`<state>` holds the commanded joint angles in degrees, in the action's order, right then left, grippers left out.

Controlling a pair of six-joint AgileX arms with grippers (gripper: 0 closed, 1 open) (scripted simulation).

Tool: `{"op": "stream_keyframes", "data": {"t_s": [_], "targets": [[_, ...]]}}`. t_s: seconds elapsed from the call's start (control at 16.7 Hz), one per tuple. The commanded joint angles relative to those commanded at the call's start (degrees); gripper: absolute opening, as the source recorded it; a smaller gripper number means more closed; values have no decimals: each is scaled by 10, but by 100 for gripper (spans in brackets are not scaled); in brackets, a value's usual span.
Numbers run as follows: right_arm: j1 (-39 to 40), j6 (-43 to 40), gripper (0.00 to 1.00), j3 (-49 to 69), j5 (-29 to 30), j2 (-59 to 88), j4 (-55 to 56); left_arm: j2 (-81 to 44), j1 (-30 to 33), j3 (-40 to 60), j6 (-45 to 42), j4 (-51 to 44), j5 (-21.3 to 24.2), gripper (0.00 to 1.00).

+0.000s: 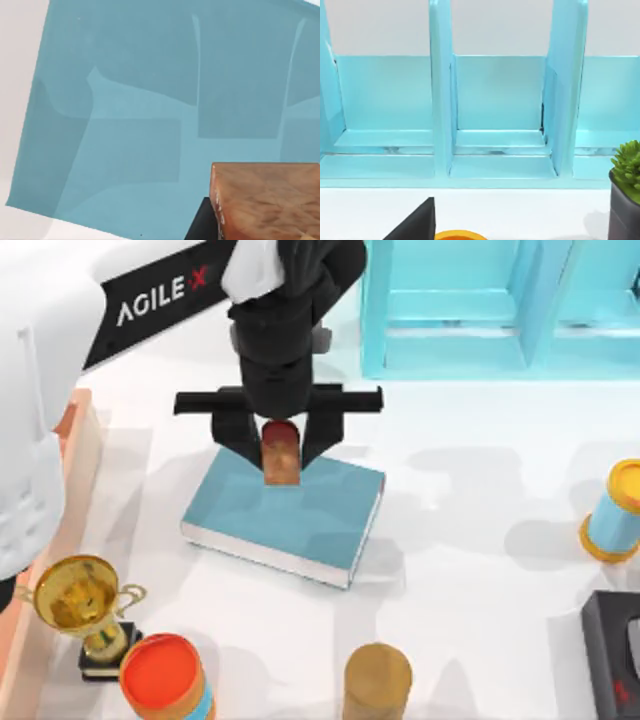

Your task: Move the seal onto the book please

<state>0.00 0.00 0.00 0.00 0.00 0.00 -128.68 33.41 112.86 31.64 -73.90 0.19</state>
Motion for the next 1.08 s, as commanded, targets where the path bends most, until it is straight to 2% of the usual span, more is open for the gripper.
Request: {"op": "stream_keyframes", "data": {"t_s": [0.12,0.9,1.08], "targets": [[0,0,100,0,0,0,0,0,0,0,0,0,0,0],[0,0,100,0,0,0,0,0,0,0,0,0,0,98],[0,0,100,0,0,0,0,0,0,0,0,0,0,100]]}}
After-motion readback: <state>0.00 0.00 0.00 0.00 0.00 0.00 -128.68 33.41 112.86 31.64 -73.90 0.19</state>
